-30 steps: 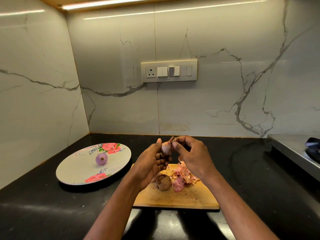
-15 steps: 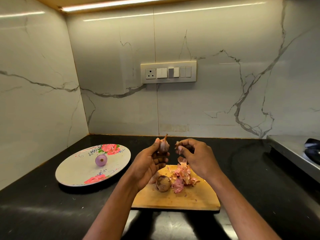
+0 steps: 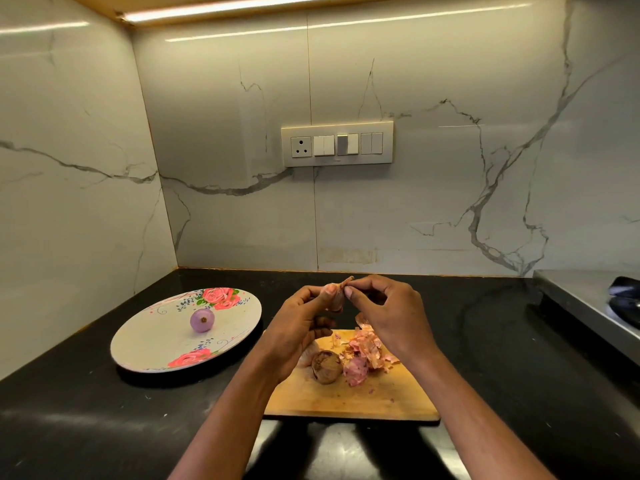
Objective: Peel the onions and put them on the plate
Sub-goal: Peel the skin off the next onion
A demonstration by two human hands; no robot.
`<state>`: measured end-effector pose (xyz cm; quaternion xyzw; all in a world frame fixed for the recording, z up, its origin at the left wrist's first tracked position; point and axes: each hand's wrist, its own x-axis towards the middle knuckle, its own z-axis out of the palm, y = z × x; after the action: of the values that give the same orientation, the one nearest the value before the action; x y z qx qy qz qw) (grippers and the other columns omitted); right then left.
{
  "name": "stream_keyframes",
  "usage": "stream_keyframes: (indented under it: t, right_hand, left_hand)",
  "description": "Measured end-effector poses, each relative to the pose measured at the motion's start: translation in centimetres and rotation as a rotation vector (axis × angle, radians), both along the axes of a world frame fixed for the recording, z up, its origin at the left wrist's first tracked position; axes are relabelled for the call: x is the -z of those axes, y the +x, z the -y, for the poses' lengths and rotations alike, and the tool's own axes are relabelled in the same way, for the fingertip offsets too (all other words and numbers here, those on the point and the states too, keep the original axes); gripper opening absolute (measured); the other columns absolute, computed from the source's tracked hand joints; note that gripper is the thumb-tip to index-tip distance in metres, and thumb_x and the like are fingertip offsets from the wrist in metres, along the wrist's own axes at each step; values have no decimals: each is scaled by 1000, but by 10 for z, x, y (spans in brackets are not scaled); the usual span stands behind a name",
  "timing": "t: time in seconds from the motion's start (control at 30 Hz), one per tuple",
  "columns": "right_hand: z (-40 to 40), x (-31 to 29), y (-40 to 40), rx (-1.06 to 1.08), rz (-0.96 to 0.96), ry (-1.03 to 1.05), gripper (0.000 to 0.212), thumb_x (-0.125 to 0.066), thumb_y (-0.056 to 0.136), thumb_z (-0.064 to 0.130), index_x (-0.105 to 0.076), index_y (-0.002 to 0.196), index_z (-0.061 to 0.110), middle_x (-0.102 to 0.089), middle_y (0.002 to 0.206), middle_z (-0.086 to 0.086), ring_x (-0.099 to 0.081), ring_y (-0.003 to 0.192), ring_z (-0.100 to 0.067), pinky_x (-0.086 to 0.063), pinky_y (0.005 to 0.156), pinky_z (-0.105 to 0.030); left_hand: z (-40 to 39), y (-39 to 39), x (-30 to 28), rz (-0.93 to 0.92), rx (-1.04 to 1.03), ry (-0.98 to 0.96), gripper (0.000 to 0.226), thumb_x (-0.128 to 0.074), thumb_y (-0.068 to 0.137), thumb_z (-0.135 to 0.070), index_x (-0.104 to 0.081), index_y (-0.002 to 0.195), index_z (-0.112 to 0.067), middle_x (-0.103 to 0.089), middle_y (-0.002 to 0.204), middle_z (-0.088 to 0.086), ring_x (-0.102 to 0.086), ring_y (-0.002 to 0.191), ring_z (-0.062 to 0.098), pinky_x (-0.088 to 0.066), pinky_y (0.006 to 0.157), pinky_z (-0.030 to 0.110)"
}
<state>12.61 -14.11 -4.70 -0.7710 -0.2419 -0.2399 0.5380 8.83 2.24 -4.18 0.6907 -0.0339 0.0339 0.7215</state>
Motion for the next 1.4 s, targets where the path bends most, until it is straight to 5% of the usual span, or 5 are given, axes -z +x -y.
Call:
stream_keyframes:
  t: [0.3, 0.57, 0.73, 1.13, 1.4]
  right_hand:
    - [-4, 6, -1, 41, 9, 12, 8, -74, 88, 25, -74, 96, 22, -68, 81, 15, -63, 82, 5, -52, 64, -10]
    - [-8, 3, -4, 67, 40, 38, 8, -74, 87, 24, -68, 93, 25, -67, 83, 15, -66, 80, -1, -52, 66, -10]
    - [-3, 1, -2, -46, -48, 71, 11, -68, 93, 32, -71, 103, 29, -70, 93, 15, -67, 91, -5, -61, 75, -29]
    - [-2, 0, -1, -67, -60, 52, 12, -71, 89, 35, -74, 100, 33, -71, 92, 19, -68, 92, -3, -62, 77, -35]
    - [1, 0, -1, -91, -101, 130, 8, -74, 87, 32, -77, 94, 30, -75, 85, 16, -71, 88, -5, -62, 78, -35]
  left_hand:
    - [-2, -1, 0, 19, 32, 8, 42, -62, 82, -43, -67, 114, -17, -65, 101, 8, -51, 76, 15, -47, 67, 26]
    - [1, -2, -2, -9, 86, -82, 37, -48, 102, -38, -71, 115, -13, -66, 101, 8, -51, 75, 13, -49, 67, 27]
    - [0, -3, -4, -9, 73, -145, 38, -47, 102, -41, -74, 113, -18, -68, 104, 10, -52, 75, 14, -48, 69, 29]
    - [-1, -2, -5, 63, 40, -272, 42, -68, 81, -25, -62, 120, -12, -72, 106, 12, -69, 94, 21, -57, 79, 28]
    - [-1, -1, -4, 73, 56, -328, 39, -65, 84, -17, -64, 122, -10, -71, 116, 17, -70, 109, 27, -58, 89, 34]
